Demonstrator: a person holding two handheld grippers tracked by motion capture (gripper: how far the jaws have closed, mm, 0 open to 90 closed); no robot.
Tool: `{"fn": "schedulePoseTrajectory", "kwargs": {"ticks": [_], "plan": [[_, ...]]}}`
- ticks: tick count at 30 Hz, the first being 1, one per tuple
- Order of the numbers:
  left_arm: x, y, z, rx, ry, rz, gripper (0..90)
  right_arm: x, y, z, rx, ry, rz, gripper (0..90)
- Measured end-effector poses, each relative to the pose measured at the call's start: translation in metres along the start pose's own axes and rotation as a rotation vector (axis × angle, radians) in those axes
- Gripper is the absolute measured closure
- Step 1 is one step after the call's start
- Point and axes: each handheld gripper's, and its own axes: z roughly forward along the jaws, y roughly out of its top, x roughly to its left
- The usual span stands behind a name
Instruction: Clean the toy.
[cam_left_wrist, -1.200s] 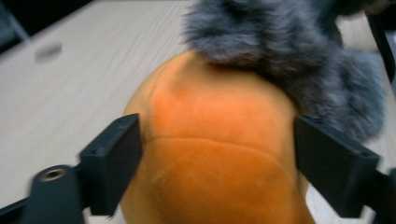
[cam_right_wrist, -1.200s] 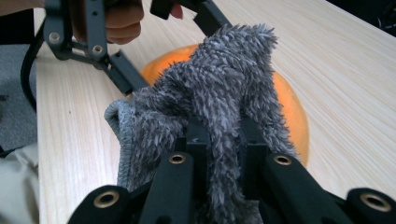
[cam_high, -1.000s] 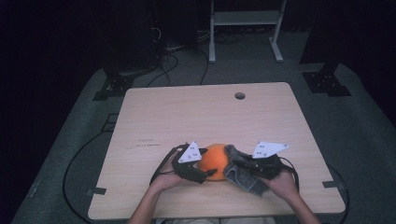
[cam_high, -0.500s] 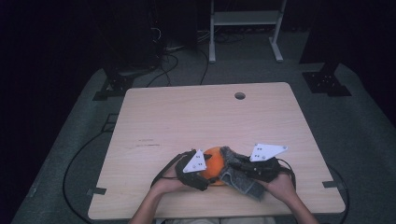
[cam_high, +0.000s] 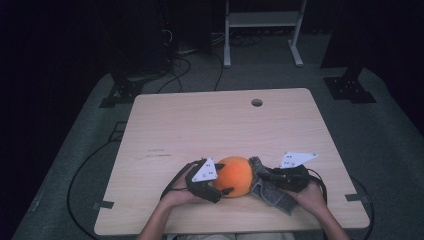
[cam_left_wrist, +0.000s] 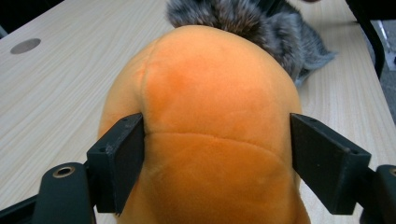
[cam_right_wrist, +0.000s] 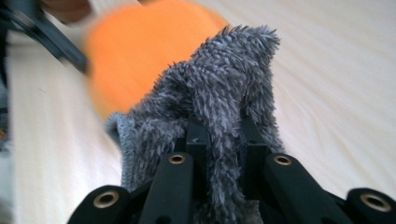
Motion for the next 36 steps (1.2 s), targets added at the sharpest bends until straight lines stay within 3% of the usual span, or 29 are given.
{"fn": "schedulePoseTrajectory", "kwargs": {"ticks": [3, 5, 9, 11, 13, 16, 18, 21, 23, 24, 25, 26, 27, 29, 30, 31, 32, 33, 34, 35, 36], "plan": [[-0.005, 0.002, 0.001, 0.01, -0.012, 0.044, 21.1, 0.013, 0.013, -0.003, -0.067, 0.049, -0.033, 78.0], [-0.008, 0.003, 0.003, 0.014, -0.014, 0.068, 21.5, 0.016, 0.019, -0.003, -0.108, 0.078, -0.024, 78.0], [-0.007, 0.002, 0.002, 0.008, -0.014, 0.058, 22.2, 0.013, 0.017, 0.003, -0.087, 0.072, -0.016, 78.0], [-0.005, 0.0, 0.001, -0.008, -0.019, 0.031, 22.3, 0.001, 0.006, 0.003, -0.055, 0.041, 0.017, 77.9], [-0.005, 0.001, 0.001, -0.004, -0.019, 0.037, 22.3, -0.006, -0.002, 0.002, -0.013, 0.008, 0.039, 77.9], [-0.007, 0.003, 0.003, 0.013, -0.009, 0.059, 22.7, -0.009, -0.006, 0.001, 0.008, 0.005, 0.054, 77.8], [-0.009, 0.004, 0.003, 0.02, -0.005, 0.073, 22.6, -0.005, -0.002, -0.001, 0.001, 0.006, 0.033, 77.8], [-0.013, 0.007, 0.006, 0.028, 0.003, 0.104, 21.6, 0.013, 0.023, 0.0, -0.072, 0.05, -0.05, 77.9], [-0.012, 0.007, 0.004, 0.029, 0.007, 0.098, 19.2, 0.015, 0.026, 0.002, -0.064, 0.045, -0.064, 77.9], [-0.007, 0.007, 0.0, 0.008, -0.002, 0.066, 16.7, 0.013, 0.023, 0.007, -0.052, 0.041, -0.051, 78.0], [-0.007, 0.007, 0.0, 0.008, -0.002, 0.066, 14.9, 0.011, 0.019, 0.007, -0.048, 0.031, -0.049, 78.0], [-0.001, 0.008, -0.005, -0.041, -0.012, -0.006, 14.3, 0.008, 0.015, 0.006, -0.042, 0.027, -0.039, 78.0], [0.001, 0.008, -0.007, -0.042, -0.005, -0.04, 12.2, 0.005, 0.012, 0.004, -0.042, 0.03, -0.018, 78.0], [0.004, 0.007, -0.007, -0.013, 0.002, -0.059, 9.0, 0.002, 0.009, 0.002, -0.037, 0.024, -0.005, 78.0], [0.008, 0.004, -0.001, 0.032, -0.024, -0.122, 9.1, -0.001, 0.005, -0.002, -0.029, 0.007, 0.004, 77.9], [0.008, 0.003, 0.002, 0.068, -0.017, -0.121, 9.3, 0.0, 0.005, -0.004, -0.015, -0.02, -0.022, 78.0], [0.008, 0.003, 0.002, 0.068, -0.017, -0.121, 9.7, 0.0, 0.005, -0.004, -0.015, -0.02, -0.022, 78.0], [0.005, 0.003, 0.001, 0.062, -0.01, -0.079, 13.0, 0.006, 0.012, -0.01, -0.031, -0.025, -0.057, 78.0], [0.005, 0.003, 0.001, 0.062, -0.01, -0.079, 16.5, 0.01, 0.018, -0.015, -0.066, -0.011, -0.064, 78.0], [0.0, 0.007, 0.001, 0.045, 0.008, -0.027, 19.9, 0.014, 0.026, -0.019, -0.099, 0.009, -0.075, 78.0], [0.0, 0.007, 0.001, 0.045, 0.008, -0.027, 21.5, 0.014, 0.026, -0.019, -0.099, 0.009, -0.075, 78.0]]}}
